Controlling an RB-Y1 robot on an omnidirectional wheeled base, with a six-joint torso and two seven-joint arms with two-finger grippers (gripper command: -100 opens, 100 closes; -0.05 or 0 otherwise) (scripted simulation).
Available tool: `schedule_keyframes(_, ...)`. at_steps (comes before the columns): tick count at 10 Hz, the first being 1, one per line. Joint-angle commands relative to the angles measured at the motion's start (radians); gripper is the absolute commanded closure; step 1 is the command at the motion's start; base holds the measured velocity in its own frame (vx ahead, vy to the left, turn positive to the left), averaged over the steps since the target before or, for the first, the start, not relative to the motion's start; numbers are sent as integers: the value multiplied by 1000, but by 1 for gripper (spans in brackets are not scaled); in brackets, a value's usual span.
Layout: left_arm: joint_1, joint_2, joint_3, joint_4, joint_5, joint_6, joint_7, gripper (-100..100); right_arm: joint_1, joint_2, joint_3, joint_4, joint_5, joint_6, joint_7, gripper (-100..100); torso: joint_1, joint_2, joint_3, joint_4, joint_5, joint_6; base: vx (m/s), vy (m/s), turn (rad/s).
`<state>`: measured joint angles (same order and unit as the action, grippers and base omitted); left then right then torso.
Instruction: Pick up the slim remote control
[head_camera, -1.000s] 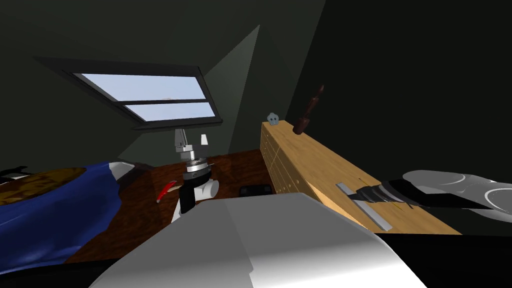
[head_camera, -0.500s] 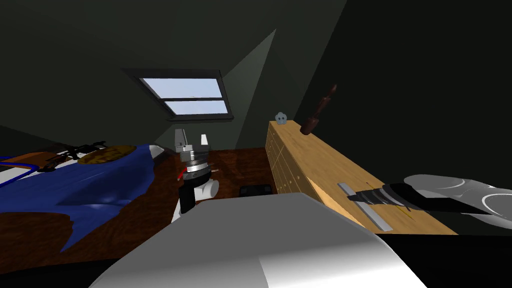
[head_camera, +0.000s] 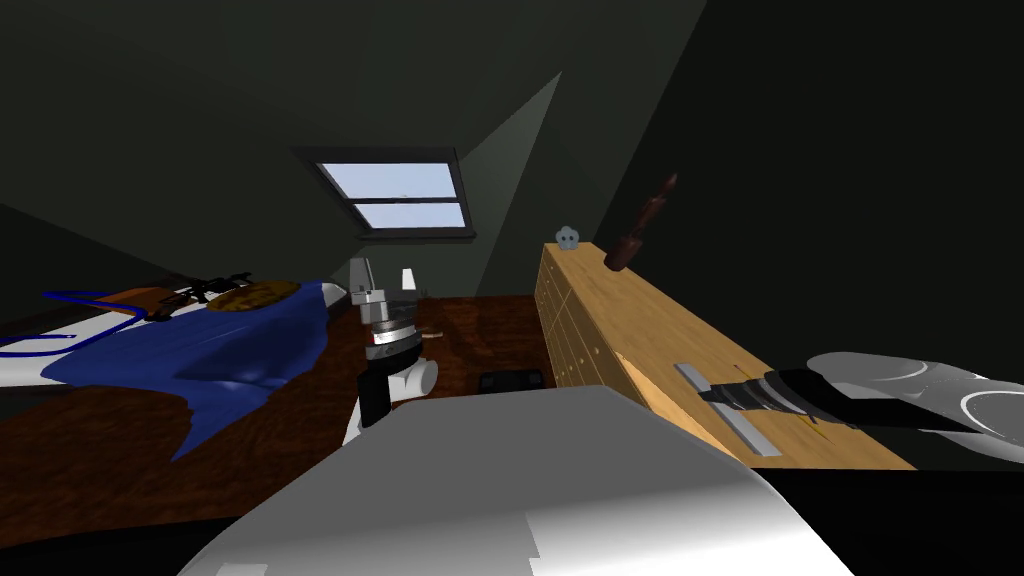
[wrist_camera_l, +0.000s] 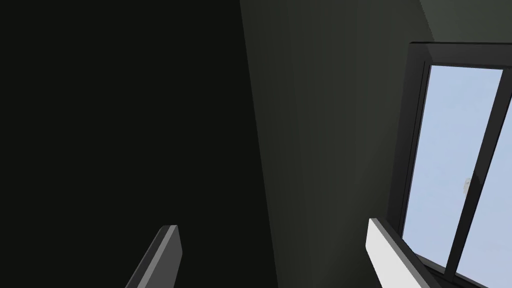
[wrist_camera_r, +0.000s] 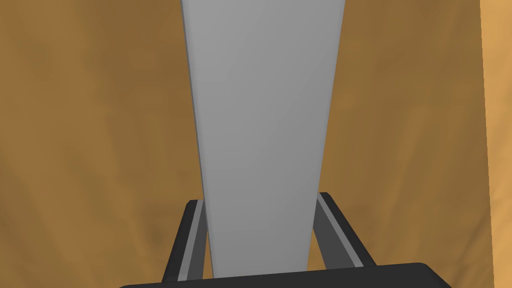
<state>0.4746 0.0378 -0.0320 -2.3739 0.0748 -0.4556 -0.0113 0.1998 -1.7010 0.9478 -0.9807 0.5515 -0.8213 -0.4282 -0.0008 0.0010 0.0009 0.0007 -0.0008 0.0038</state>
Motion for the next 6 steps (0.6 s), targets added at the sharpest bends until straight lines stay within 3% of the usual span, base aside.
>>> schedule_keyframes(1,0,0,0,0,0,0,0,0,0,0,0,0,0,0,0,100,0,0,0,0,0,0,0,0,0)
schedule_keyframes(3,0,0,0,0,0,0,0,0,0,0,0,0,0,0,0,100,0,-1,-1,0,0,0,0,0,0)
schedule_keyframes(4,0,0,0,0,0,0,0,0,0,0,0,0,0,0,0,0,0,-1,-1,0,0,0,0,0,0)
schedule_keyframes(5,0,0,0,0,0,0,0,0,-4,-11,-4,-8,5,-8,28,100,0,-1,-1,0,0,0,123,-22,-315)
schedule_keyframes(6,0,0,0,0,0,0,0,0,-5,-20,-6,-18,8,-9,46,100,-1,-6,-3,-1,1,3,205,-28,-427)
